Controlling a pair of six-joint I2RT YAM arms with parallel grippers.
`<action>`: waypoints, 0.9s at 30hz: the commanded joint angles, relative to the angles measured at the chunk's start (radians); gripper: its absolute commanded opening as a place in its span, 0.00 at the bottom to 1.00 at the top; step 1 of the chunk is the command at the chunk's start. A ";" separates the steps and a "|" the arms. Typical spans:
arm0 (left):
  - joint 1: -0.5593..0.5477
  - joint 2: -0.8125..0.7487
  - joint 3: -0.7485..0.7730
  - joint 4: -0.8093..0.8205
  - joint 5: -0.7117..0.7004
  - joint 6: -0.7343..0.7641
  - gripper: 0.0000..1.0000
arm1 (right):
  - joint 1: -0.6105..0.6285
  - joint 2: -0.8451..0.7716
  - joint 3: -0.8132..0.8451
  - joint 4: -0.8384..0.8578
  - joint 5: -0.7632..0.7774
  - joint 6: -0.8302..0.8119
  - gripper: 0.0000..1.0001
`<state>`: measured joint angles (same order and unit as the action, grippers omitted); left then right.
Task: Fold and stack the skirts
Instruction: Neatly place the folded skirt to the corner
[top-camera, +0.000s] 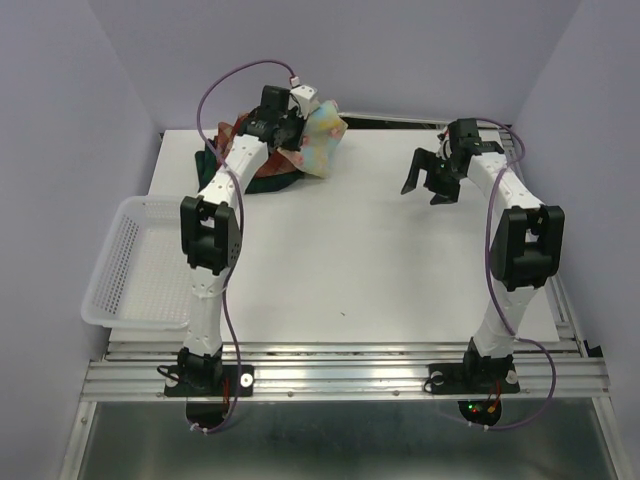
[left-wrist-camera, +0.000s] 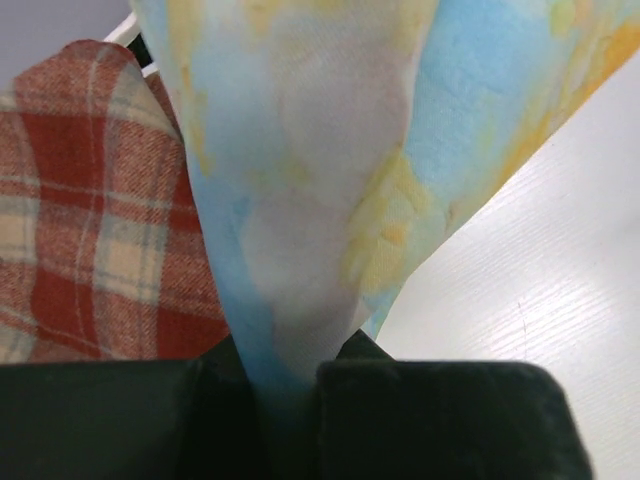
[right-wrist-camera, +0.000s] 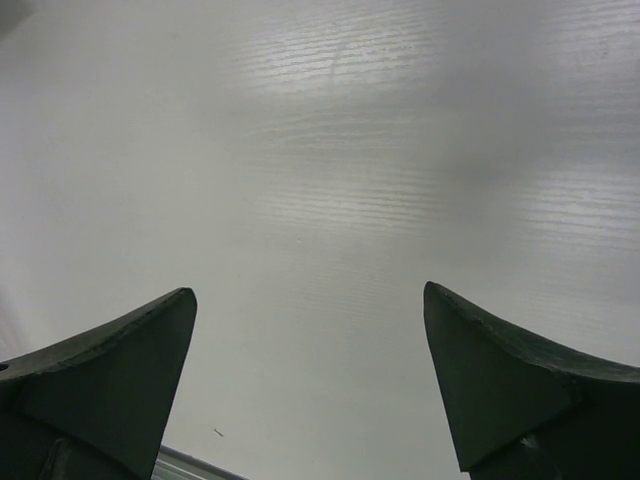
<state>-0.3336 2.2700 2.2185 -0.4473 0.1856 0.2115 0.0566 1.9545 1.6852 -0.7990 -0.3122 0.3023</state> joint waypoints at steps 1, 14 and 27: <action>0.018 -0.136 0.084 0.050 0.052 -0.009 0.00 | -0.003 -0.008 -0.009 0.024 -0.025 -0.011 1.00; 0.111 -0.144 0.109 0.070 0.187 -0.078 0.00 | -0.003 0.001 -0.016 0.026 -0.038 -0.009 1.00; 0.264 -0.023 0.061 0.070 0.374 -0.110 0.01 | -0.003 0.020 -0.028 0.032 -0.050 -0.009 1.00</action>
<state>-0.1085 2.2219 2.2669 -0.4362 0.4561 0.1081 0.0566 1.9617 1.6539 -0.7940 -0.3424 0.3023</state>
